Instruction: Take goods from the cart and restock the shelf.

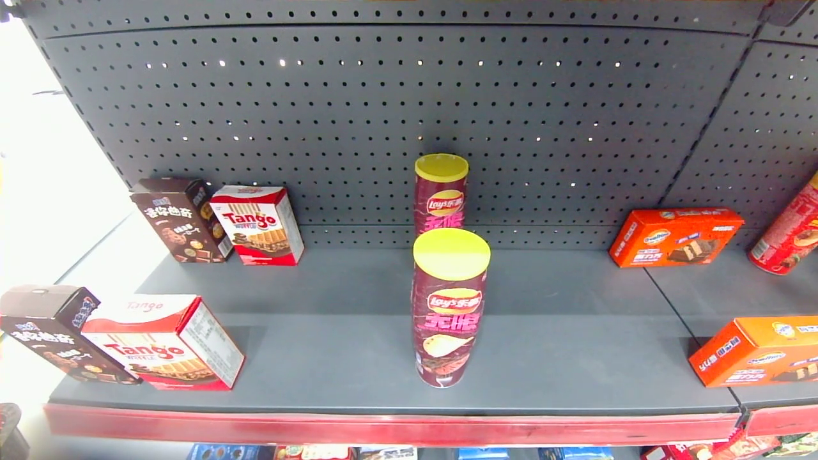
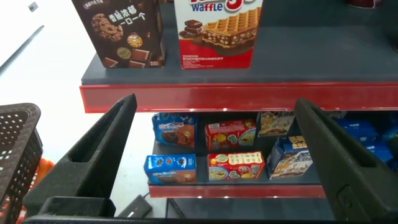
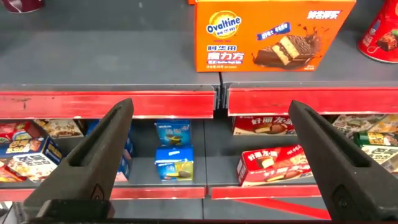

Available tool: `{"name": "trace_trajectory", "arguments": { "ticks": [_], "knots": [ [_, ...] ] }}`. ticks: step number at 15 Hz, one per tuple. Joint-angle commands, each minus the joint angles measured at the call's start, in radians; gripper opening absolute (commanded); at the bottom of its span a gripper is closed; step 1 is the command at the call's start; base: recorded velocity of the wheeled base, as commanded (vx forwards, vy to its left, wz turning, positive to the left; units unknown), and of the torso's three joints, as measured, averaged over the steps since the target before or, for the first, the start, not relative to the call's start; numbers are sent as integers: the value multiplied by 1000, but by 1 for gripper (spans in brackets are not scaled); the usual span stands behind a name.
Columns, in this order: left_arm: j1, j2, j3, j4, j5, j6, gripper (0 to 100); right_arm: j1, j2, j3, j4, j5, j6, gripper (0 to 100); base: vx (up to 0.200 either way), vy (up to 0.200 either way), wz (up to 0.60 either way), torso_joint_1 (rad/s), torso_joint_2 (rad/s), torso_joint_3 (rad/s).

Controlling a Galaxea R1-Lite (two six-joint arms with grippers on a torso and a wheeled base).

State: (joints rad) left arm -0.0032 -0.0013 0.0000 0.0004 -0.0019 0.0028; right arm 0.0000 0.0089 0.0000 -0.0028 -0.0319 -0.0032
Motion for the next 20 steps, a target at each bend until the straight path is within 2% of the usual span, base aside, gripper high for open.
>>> {"name": "trace_trajectory", "arguments": {
  "ticks": [1, 3, 20],
  "knots": [
    [0, 1, 0, 0, 0, 0, 100, 0, 2, 0, 0, 0, 0, 100, 0, 0, 0, 0, 0, 0],
    [0, 1, 0, 0, 2, -1, 100, 0, 3, 0, 0, 0, 0, 100, -100, 0, 0, -1, 1, 4],
    [0, 1, 0, 0, 0, -1, 100, 0, 2, 0, 0, 1, 3, 100, 0, 0, 0, 0, 0, 0]
  ]
}}
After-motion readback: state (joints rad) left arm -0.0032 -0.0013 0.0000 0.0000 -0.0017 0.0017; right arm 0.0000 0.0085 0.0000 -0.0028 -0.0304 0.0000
